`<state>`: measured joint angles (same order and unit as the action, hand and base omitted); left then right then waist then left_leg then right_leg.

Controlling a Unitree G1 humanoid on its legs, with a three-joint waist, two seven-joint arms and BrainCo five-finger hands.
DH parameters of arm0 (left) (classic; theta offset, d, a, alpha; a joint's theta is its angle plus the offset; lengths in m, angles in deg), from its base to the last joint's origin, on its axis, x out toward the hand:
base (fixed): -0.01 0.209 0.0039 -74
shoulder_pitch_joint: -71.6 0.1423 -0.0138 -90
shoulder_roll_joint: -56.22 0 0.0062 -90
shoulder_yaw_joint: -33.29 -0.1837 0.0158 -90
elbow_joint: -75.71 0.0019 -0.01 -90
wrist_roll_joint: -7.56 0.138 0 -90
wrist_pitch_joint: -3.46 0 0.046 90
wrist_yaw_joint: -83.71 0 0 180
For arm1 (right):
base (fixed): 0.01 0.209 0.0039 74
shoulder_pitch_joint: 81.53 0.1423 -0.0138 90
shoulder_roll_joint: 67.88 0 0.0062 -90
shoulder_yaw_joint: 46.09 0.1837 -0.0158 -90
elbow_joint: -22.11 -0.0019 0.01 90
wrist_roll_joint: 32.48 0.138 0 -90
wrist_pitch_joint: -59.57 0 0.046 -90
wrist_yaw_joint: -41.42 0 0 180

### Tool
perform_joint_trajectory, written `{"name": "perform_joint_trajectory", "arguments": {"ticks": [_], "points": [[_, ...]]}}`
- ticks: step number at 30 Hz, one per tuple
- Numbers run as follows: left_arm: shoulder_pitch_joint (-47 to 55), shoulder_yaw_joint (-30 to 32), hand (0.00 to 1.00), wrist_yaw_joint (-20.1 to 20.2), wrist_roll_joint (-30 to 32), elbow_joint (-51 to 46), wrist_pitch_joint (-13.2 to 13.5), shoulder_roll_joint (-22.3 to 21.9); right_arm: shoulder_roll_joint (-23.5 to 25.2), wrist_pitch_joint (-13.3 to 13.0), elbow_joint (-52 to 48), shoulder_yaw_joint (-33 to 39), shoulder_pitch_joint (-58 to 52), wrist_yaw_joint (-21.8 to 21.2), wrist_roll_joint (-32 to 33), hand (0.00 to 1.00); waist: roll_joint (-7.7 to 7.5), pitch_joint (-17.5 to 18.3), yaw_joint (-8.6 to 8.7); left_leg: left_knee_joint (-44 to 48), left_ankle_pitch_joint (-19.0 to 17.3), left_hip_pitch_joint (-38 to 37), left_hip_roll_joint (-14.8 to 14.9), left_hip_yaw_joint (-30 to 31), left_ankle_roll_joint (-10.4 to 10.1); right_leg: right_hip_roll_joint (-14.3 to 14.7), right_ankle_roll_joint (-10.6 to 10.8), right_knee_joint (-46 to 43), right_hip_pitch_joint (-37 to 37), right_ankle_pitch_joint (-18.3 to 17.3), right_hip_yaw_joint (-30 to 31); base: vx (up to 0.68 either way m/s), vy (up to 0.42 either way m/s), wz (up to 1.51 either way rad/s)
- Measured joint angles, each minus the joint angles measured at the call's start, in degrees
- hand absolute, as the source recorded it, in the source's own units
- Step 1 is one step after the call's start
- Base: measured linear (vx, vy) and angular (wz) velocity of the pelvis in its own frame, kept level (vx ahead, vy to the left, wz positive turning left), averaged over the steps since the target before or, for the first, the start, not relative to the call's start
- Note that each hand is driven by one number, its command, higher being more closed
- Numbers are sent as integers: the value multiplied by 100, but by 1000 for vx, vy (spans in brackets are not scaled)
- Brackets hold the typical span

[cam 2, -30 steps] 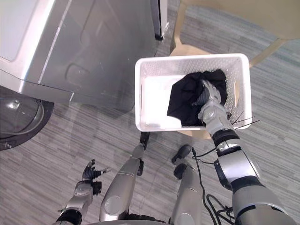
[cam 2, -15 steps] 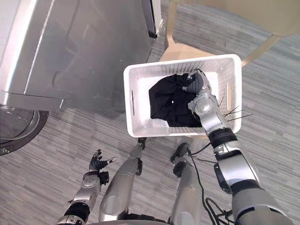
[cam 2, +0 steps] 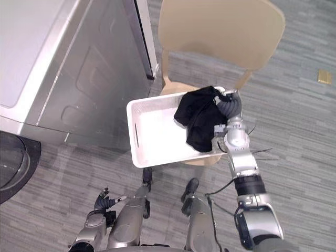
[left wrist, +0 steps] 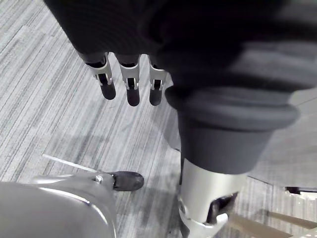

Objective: Pick up the laundry basket with both hands and put the clothes into the washing machine.

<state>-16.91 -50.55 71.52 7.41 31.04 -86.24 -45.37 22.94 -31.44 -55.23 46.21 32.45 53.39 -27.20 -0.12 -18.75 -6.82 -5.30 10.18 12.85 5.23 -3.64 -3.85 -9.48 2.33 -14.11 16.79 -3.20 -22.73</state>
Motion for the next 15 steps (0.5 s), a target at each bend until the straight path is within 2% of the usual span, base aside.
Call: {"name": "perform_joint_trajectory", "arguments": {"ticks": [3,5,10,12,14,15], "points": [[127,171,0,96,41,50,-10,6,516,-133,-404,4,-653,-193,537,100,3,366,52,0,-47,-297,-25,26,-26,60,59,291,-441,37,-40,95,1,3],[337,262,0,97,74,79,-15,-2,860,-204,-605,-68,-1008,-285,821,100,28,663,135,0,-202,-582,-7,8,-41,145,102,504,-786,66,-22,85,1,-8],[707,305,0,96,79,55,-72,-73,1042,-322,-1121,-340,-1515,-523,1113,100,44,1015,139,0,-422,-1061,-1,-288,-20,220,174,737,-1178,157,274,36,29,-32],[786,292,0,98,79,-103,-106,-125,1054,-356,-1199,-409,-1550,-660,1110,100,39,1039,147,53,-485,-1147,-26,-315,-7,116,187,444,-1133,67,362,-22,34,-13],[753,276,0,98,77,-270,-109,-154,1076,-362,-1200,-374,-1581,-697,1110,100,24,1037,185,228,-527,-1081,-112,-123,31,-50,289,-222,-972,-198,583,-58,-2,50],[731,279,0,85,70,-482,-107,-160,1076,-366,-1197,-310,-1614,-691,1103,100,29,1039,229,307,-557,-1041,-177,68,78,-95,512,-586,-938,-357,1034,-76,-23,105]]}}
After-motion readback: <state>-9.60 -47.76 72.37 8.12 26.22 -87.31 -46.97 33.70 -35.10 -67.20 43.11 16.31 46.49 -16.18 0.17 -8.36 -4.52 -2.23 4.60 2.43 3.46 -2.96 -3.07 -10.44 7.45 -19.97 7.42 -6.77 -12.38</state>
